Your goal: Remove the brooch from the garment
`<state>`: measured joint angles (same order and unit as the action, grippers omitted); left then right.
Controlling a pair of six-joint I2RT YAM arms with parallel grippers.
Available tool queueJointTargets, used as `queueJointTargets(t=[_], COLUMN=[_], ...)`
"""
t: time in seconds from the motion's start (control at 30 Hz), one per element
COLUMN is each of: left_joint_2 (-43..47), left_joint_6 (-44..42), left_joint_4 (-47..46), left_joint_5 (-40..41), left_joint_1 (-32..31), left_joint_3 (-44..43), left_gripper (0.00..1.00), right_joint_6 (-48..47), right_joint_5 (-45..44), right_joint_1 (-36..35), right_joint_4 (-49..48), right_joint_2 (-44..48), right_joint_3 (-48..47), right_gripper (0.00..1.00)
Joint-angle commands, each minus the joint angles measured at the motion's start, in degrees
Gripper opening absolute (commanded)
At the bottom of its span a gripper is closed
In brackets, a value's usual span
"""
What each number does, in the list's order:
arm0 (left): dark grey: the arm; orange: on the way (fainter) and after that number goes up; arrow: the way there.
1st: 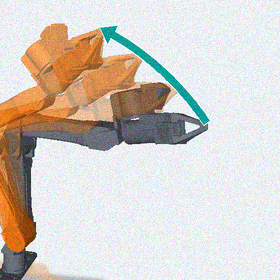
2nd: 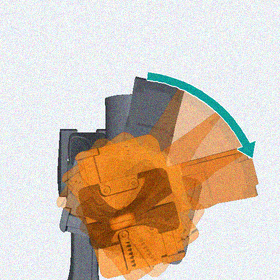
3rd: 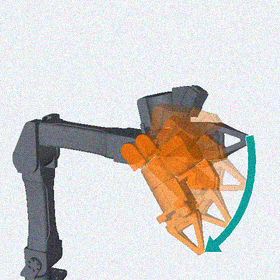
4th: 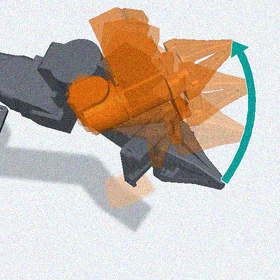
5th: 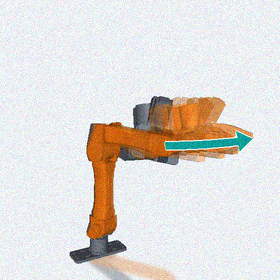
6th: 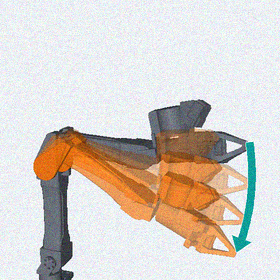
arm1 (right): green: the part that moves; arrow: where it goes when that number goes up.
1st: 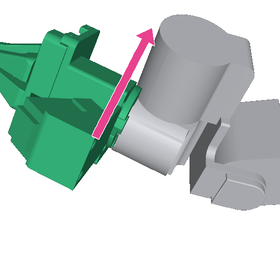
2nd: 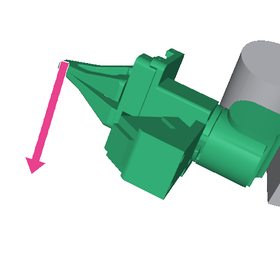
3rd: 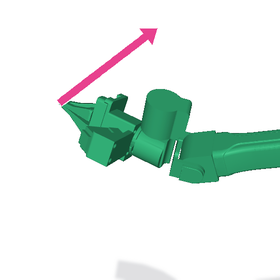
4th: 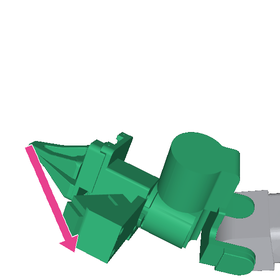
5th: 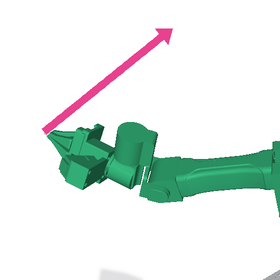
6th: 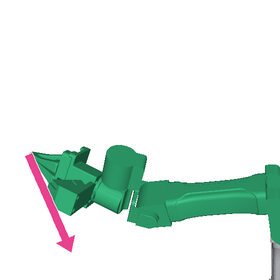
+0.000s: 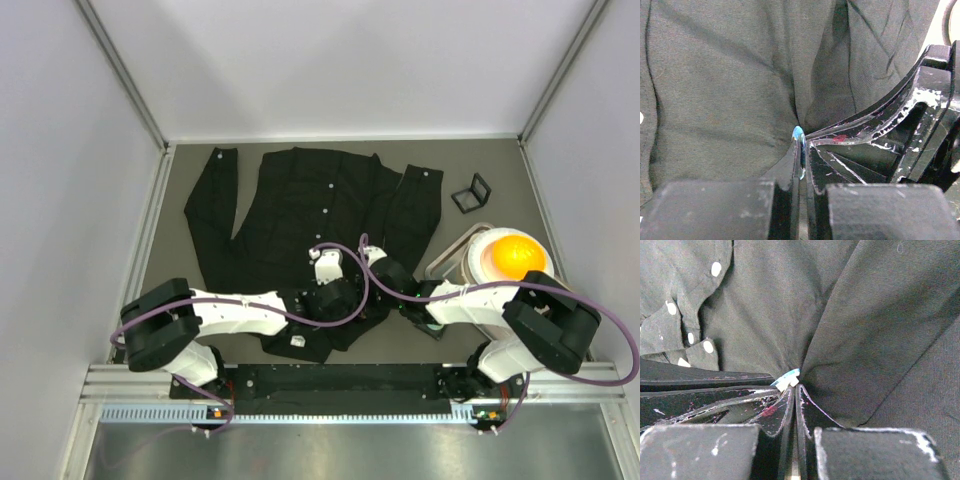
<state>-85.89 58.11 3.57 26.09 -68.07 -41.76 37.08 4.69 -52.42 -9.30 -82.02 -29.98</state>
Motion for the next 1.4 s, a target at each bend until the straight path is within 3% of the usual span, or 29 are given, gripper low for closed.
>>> queueJointTargets(t=[0.0, 0.2, 0.4, 0.83, 1.0, 1.17, 1.37], left_joint_2=[-2.0, -2.1, -3.7, -8.5, -9.4, -7.1, -3.5], left_joint_6=[2.8, 5.6, 7.5, 1.0, -1.9, -0.5, -0.4], left_joint_4=[-7.8, -3.9, 6.9, 27.6, 30.8, 28.2, 28.1], left_joint_5=[-15.0, -15.5, -16.6, -15.5, -14.0, -13.3, -6.4], left_joint_1=[-1.6, -1.4, -0.7, -0.2, 0.0, 0.3, 0.3], left_joint_3=[-2.0, -1.7, -6.8, -19.5, -21.6, -19.9, -18.3], left_gripper=[0.00, 0.00, 0.00, 0.00, 0.00, 0.00, 0.00], right_joint_6=[-0.1, 1.9, 3.5, 3.9, 3.4, 4.5, 6.7], right_joint_5=[3.8, 1.4, -1.0, -2.2, -4.5, -8.5, -12.2], right_joint_1=[-1.0, -1.0, -0.9, -1.0, -1.1, -1.0, -1.0], right_joint_4=[-10.9, -13.7, -16.9, -12.4, -7.8, -0.7, 3.8], right_joint_2=[0.0, 3.3, 8.2, 8.8, 11.4, 11.9, 13.9], right_joint_3=[-3.1, -0.9, 4.3, 4.5, 3.6, 1.9, 1.7], right_gripper=[0.00, 0.00, 0.00, 0.00, 0.00, 0.00, 0.00])
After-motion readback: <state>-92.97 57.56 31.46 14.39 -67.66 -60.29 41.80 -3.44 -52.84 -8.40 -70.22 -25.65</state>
